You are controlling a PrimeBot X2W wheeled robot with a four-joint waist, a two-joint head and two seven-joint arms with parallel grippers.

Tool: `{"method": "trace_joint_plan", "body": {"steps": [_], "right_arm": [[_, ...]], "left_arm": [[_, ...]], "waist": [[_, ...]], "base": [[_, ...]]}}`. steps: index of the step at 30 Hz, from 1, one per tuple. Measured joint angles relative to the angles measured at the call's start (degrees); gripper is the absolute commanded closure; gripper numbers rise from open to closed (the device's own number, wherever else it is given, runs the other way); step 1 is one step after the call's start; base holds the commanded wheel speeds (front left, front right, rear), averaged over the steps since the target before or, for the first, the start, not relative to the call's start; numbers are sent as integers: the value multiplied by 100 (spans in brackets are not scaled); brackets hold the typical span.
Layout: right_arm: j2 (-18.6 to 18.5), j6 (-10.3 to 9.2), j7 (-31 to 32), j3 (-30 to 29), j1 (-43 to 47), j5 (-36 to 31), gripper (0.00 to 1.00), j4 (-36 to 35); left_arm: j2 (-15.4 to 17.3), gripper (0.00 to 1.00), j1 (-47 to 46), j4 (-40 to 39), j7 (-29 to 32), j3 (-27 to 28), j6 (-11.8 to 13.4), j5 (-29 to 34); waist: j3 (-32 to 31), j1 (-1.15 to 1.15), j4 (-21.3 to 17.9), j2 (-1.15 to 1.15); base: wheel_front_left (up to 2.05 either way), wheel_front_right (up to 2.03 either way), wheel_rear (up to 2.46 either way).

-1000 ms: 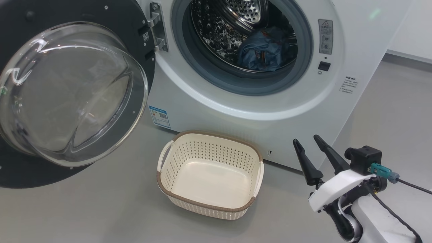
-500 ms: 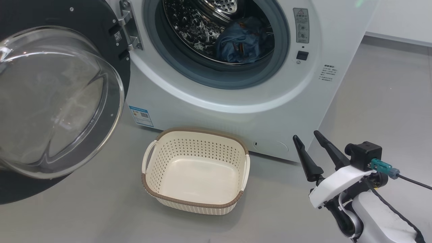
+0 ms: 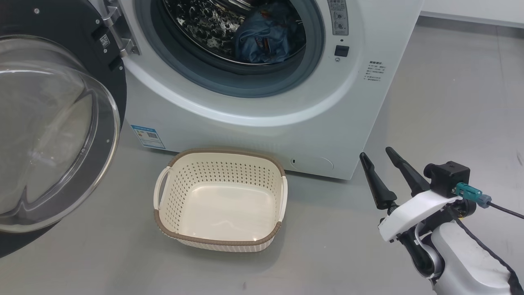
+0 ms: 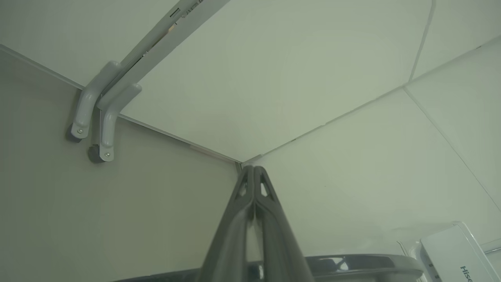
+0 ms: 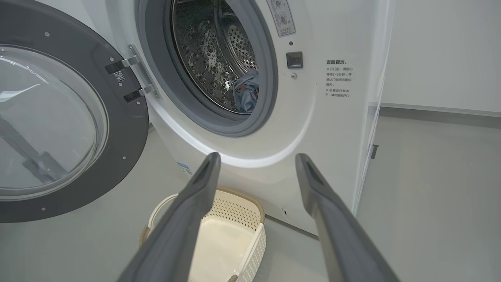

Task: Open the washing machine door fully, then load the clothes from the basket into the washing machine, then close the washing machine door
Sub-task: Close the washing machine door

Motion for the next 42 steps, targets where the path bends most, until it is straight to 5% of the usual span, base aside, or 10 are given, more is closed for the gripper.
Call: {"method": "trace_joint_plan", "body": {"steps": [19,42], "right_arm": [[-22,0,0,-165,-57,-1,0,59],[118,0,0,-71,116,49,0,99]], "left_arm": [[69,100,-138,650,826,-500,27,-152],[263,100,-110,803,2629,-1091,-366,-444]], "waist": [[-22,0,-89,0],[-428,0,72,0]], "base": [[0,0,0],[0,0,0]]}}
